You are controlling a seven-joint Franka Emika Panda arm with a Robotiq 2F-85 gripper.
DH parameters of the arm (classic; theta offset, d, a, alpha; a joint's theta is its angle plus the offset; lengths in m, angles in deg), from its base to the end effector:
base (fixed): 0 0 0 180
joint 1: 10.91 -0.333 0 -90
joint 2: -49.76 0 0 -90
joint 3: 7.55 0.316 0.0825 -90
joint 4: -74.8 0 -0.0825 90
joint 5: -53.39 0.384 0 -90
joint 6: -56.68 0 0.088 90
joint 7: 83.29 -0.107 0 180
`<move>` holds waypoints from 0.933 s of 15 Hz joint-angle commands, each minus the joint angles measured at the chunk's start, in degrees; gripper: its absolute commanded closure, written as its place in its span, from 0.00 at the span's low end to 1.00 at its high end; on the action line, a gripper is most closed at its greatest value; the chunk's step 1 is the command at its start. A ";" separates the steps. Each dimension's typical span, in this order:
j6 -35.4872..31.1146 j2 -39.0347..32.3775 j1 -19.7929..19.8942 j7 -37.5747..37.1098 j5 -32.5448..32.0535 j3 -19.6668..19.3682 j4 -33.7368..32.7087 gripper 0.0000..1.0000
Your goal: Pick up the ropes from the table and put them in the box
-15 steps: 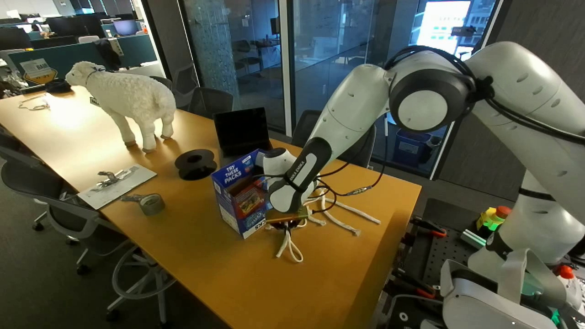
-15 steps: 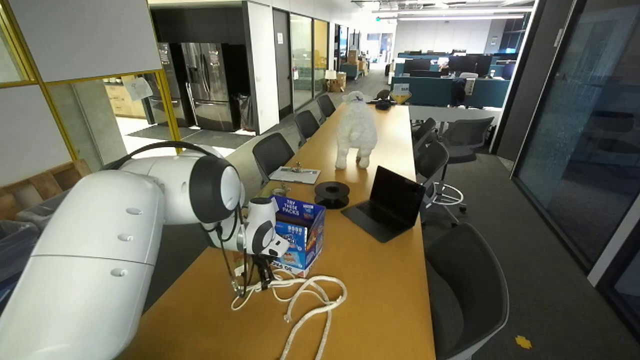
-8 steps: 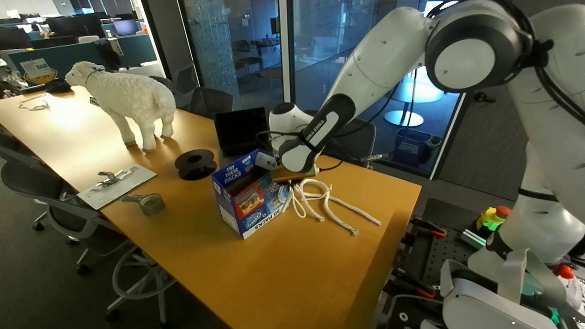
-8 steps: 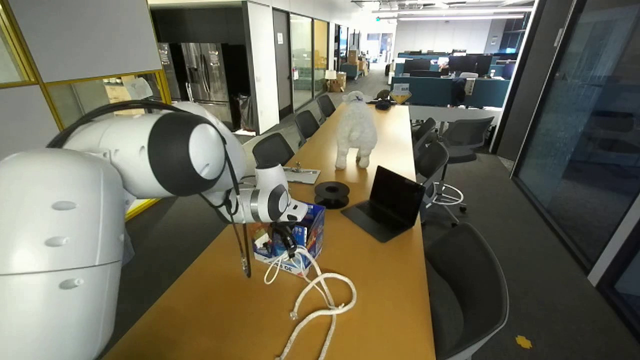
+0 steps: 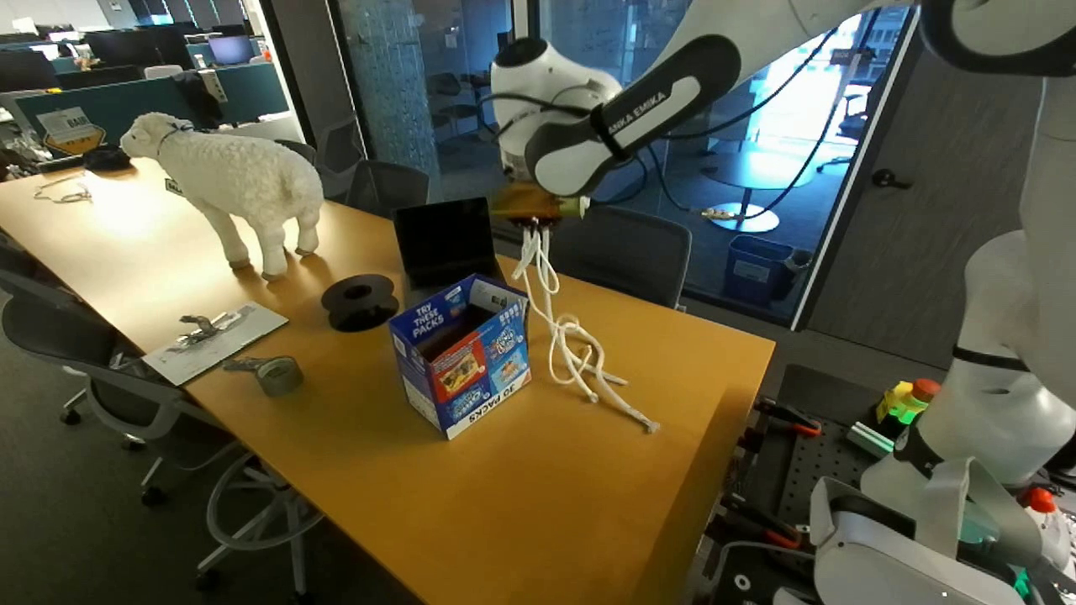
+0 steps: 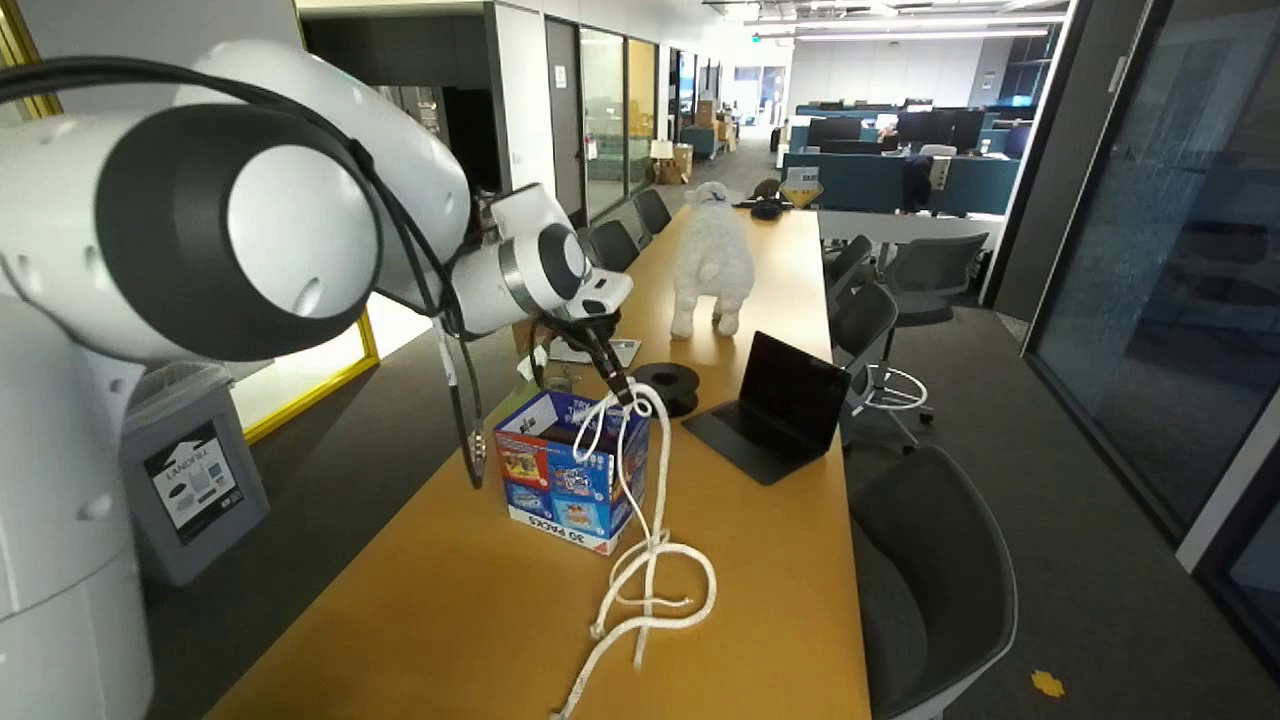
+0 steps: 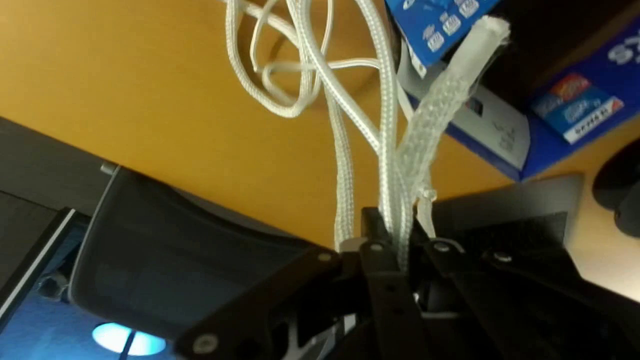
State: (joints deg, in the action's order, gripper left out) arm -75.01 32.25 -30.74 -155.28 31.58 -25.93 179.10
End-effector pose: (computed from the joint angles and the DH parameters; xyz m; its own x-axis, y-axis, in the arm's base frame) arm 0.6481 0.0237 0.3982 0.5078 -0.7505 0.4228 -0.8308 -0.5565 0.0101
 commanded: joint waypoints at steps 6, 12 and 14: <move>20.75 8.36 7.23 -10.45 -1.11 11.99 -21.06 0.97; 30.06 4.15 8.10 -15.77 -1.63 15.74 -40.60 0.97; 31.86 1.96 7.88 -17.08 -1.56 16.48 -45.92 0.97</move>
State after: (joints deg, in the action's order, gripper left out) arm -47.02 39.82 -23.75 -169.96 30.24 -11.32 144.53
